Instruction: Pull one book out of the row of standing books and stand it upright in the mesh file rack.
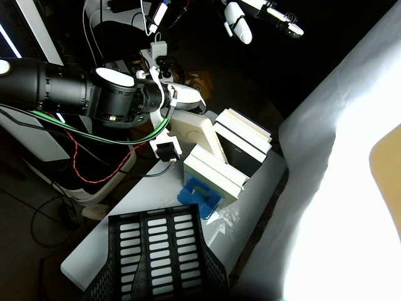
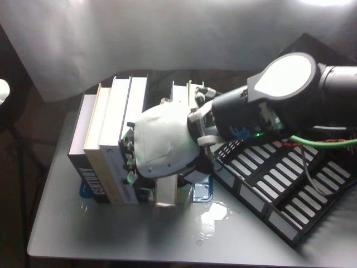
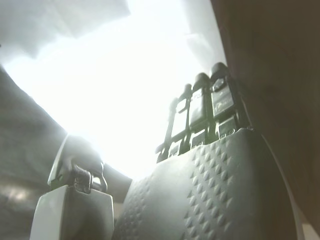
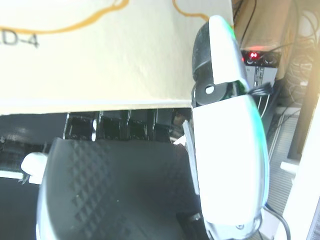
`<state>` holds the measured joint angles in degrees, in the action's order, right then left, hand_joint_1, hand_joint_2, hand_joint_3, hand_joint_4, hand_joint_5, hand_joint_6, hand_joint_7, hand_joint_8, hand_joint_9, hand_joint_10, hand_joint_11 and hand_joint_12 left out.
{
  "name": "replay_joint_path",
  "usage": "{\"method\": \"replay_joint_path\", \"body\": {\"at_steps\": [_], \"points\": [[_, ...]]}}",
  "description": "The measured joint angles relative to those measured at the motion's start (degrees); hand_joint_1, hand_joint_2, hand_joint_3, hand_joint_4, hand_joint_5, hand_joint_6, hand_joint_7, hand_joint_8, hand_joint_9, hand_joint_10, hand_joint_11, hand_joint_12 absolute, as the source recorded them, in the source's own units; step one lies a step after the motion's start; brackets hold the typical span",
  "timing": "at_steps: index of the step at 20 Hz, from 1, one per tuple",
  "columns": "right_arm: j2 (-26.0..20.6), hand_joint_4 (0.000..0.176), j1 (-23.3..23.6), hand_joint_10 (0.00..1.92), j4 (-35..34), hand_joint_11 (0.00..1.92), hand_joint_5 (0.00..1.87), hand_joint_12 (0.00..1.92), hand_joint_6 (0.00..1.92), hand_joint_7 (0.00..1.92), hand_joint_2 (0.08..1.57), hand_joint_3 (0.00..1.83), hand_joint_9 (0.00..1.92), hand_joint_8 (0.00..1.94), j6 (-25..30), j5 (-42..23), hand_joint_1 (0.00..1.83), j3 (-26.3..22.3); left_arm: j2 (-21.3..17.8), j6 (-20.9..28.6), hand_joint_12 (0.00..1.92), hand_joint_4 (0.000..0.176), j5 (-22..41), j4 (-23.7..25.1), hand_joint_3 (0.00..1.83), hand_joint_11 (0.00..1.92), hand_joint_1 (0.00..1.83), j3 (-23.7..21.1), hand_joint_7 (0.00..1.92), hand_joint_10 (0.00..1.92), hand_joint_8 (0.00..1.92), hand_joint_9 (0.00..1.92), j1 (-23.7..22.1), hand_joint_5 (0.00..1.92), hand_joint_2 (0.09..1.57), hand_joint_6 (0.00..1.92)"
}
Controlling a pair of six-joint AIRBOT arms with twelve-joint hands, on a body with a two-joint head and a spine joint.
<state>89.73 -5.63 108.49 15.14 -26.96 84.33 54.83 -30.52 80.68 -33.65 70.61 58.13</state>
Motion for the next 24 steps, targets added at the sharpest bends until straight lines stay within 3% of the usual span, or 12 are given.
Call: {"method": "replay_joint_path", "body": {"at_steps": [2,7,9,11,13,15,17,19,21,22,23,24], "points": [[-0.5,0.0,0.9,1.55,0.3,0.51,0.73,1.79,1.27,0.82,1.21,0.0,0.73,1.26,0.6,-0.8,1.34,-0.3,0.0,0.0,0.0,0.0,0.0,0.1,0.01,0.0,0.18,0.0,0.0,0.0,0.0,0.0,0.0,0.0,1.35,0.0],[-1.6,0.0,3.4,1.59,3.7,0.52,0.74,1.92,1.27,0.78,1.24,0.0,0.69,1.44,5.5,-3.2,1.19,-0.4,0.0,0.0,0.0,0.002,0.0,0.2,0.0,0.0,0.15,0.0,0.0,0.0,0.0,0.0,-0.1,0.0,1.34,0.0],[-2.0,0.0,4.0,1.57,5.1,0.38,0.72,1.92,1.32,0.73,1.26,0.0,0.58,1.51,7.5,-4.1,1.14,-0.3,0.0,0.0,0.0,0.015,0.0,0.2,0.0,0.0,0.18,0.0,0.0,0.0,0.0,0.0,-0.1,0.0,1.34,0.0],[-2.2,0.0,4.8,1.71,5.8,0.52,0.74,1.92,1.23,0.76,1.25,0.0,0.63,1.55,8.7,-5.0,1.17,0.1,0.0,0.0,0.0,0.039,0.0,0.4,0.0,0.0,0.15,0.0,0.0,0.0,0.0,0.0,-0.2,0.0,1.33,0.0],[-2.8,0.0,5.9,1.74,6.2,0.48,0.7,1.92,1.29,0.69,1.27,0.01,0.59,1.53,9.6,-5.7,1.27,0.2,0.0,0.0,0.0,0.031,-0.1,0.4,0.0,0.0,0.14,0.0,0.0,0.0,0.0,0.0,-0.4,0.0,1.32,0.0],[-3.6,0.0,7.0,1.75,6.2,0.46,0.7,1.92,1.33,0.66,1.28,0.0,0.59,1.51,10.6,-6.1,1.29,0.2,0.0,0.0,0.0,0.039,0.0,0.6,0.0,0.0,0.15,0.1,0.0,0.0,0.0,0.0,-0.7,0.0,1.32,0.0],[-4.4,0.0,8.3,1.57,6.2,0.23,0.7,1.92,1.5,0.57,1.32,0.0,0.4,1.58,11.2,-6.4,1.11,0.2,0.0,0.0,0.0,0.024,0.0,0.7,0.0,0.0,0.21,0.1,0.0,0.0,0.0,0.0,-0.7,0.0,1.32,0.0],[-4.6,0.0,8.6,1.61,6.0,0.29,0.74,1.92,1.36,0.64,1.28,0.0,0.48,1.57,11.7,-6.4,1.13,0.9,0.0,0.0,0.0,0.003,0.0,0.8,0.0,0.0,0.17,0.1,0.0,0.0,0.0,0.0,-0.7,0.0,1.32,0.0],[-4.5,0.008,8.6,1.57,6.2,0.12,0.68,1.92,1.51,0.58,1.32,0.0,0.35,1.58,11.7,-6.4,1.09,1.1,0.0,0.0,0.0,0.0,0.0,1.0,0.0,0.0,0.19,0.5,0.0,0.0,0.0,0.0,-0.7,0.0,1.32,0.0],[-4.5,0.014,8.6,1.51,6.0,0.17,0.71,1.92,1.47,0.64,1.29,0.0,0.42,1.49,11.7,-6.6,1.11,1.4,0.1,0.0,0.0,0.0,0.0,1.0,0.0,0.0,0.18,0.4,0.0,0.0,0.0,0.0,-0.7,0.0,1.32,0.0],[-4.5,0.0,8.6,1.7,6.0,0.2,0.7,1.92,1.47,0.66,1.3,0.0,0.48,1.47,11.9,-6.7,1.25,1.6,0.1,0.0,0.0,0.001,0.0,1.1,0.0,0.0,0.18,0.4,0.0,0.0,0.0,0.0,-0.7,0.0,1.32,0.0],[-4.5,0.0,8.6,1.74,6.0,0.23,0.72,1.92,1.42,0.66,1.29,0.0,0.49,1.48,12.3,-6.7,1.28,2.1,0.1,0.0,0.0,0.006,0.0,1.0,0.0,0.0,0.17,0.4,0.0,0.0,0.0,0.0,-0.8,0.0,1.32,0.0]]}}
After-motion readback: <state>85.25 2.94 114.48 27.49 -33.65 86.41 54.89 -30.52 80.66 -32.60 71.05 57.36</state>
